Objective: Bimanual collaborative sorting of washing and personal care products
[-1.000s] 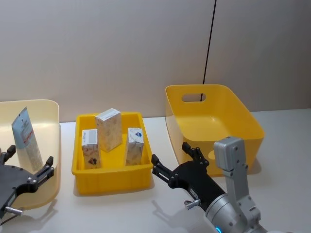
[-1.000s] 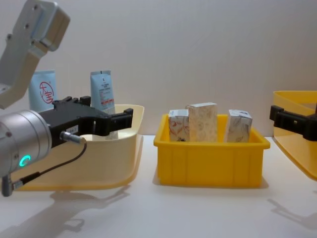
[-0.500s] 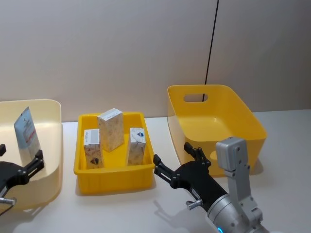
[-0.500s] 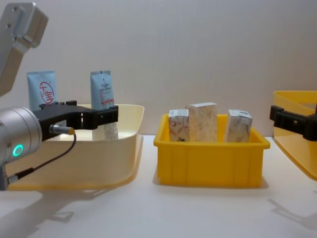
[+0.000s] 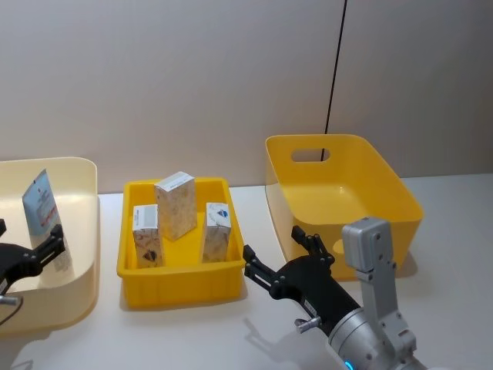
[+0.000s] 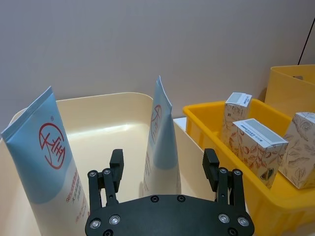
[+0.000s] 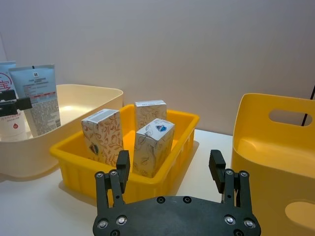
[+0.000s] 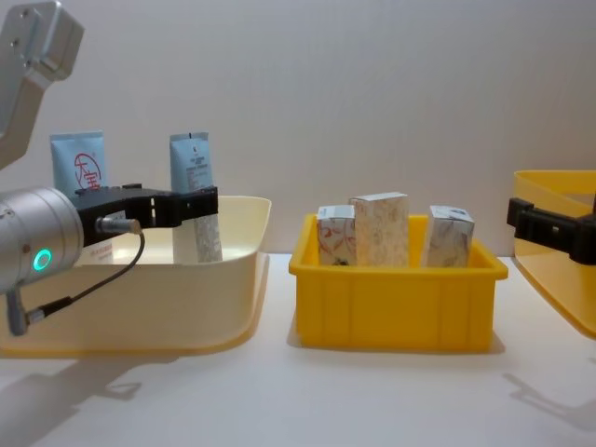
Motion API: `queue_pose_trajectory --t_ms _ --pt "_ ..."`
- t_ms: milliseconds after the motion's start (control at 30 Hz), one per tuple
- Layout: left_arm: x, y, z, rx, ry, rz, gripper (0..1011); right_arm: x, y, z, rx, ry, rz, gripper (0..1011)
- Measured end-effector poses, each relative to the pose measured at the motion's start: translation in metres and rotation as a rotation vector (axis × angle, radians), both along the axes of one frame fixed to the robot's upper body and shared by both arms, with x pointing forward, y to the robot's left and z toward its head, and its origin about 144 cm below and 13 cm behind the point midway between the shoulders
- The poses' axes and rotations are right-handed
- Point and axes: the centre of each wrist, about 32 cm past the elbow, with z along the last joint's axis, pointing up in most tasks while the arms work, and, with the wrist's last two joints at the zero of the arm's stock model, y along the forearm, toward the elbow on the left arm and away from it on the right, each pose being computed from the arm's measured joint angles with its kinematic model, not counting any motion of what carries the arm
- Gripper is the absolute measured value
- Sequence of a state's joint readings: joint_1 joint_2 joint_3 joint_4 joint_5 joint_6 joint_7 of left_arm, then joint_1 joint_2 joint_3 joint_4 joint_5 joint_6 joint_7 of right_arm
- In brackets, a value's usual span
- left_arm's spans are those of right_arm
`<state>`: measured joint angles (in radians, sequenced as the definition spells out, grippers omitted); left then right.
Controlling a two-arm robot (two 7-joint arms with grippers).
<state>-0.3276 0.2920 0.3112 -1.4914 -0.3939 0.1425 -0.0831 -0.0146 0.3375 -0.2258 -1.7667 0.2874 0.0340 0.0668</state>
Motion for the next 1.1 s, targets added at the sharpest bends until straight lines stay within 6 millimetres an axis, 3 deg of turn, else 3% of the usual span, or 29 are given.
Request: queue_pose_trajectory --t_ms 867,1100 --pt "0.042 -0.011 0.004 -0.034 0.018 -0.028 1001 0.000 0.000 0.000 0.000 0.000 0.000 1001" --pt "0.046 -0.013 0.004 -0.035 0.017 -0.031 837 0.000 0.000 0.000 0.000 0.000 0.000 1001"
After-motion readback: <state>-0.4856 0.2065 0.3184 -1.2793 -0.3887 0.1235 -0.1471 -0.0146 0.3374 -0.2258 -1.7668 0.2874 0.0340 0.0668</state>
